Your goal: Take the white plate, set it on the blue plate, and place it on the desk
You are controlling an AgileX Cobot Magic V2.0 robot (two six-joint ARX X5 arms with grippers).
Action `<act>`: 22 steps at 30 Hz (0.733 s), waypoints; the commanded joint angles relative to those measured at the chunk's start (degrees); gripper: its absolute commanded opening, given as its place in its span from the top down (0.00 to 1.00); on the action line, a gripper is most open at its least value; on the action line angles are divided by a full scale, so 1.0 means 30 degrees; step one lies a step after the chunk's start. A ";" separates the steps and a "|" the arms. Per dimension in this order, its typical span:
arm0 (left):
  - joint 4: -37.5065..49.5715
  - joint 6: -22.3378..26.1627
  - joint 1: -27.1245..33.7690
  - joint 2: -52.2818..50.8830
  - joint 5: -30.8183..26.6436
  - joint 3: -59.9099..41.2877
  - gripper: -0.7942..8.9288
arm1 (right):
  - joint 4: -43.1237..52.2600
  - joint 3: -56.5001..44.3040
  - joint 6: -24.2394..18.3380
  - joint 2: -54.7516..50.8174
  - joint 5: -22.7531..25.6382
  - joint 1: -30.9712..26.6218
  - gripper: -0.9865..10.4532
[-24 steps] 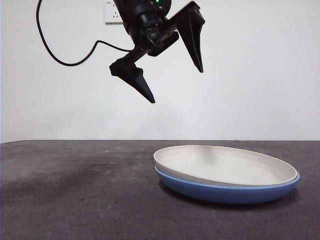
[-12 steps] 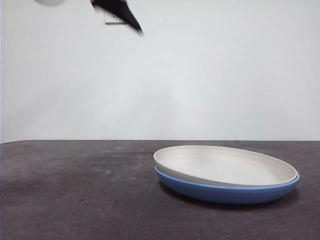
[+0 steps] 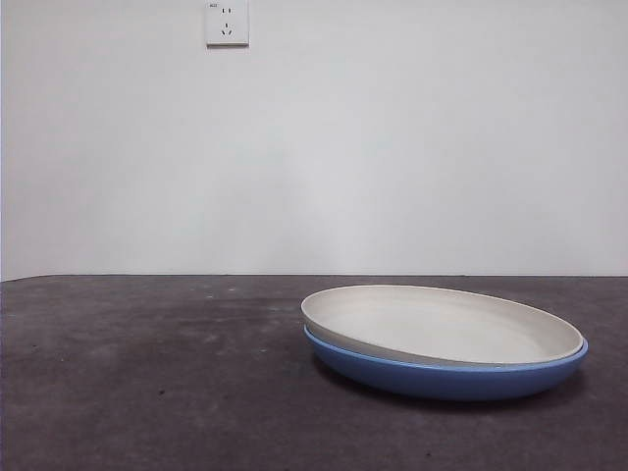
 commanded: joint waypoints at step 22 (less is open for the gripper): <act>0.4568 0.0124 0.0160 -1.2917 -0.0044 -1.1256 0.24 | -0.0240 0.0379 0.0430 0.2776 -0.0022 0.0029 0.32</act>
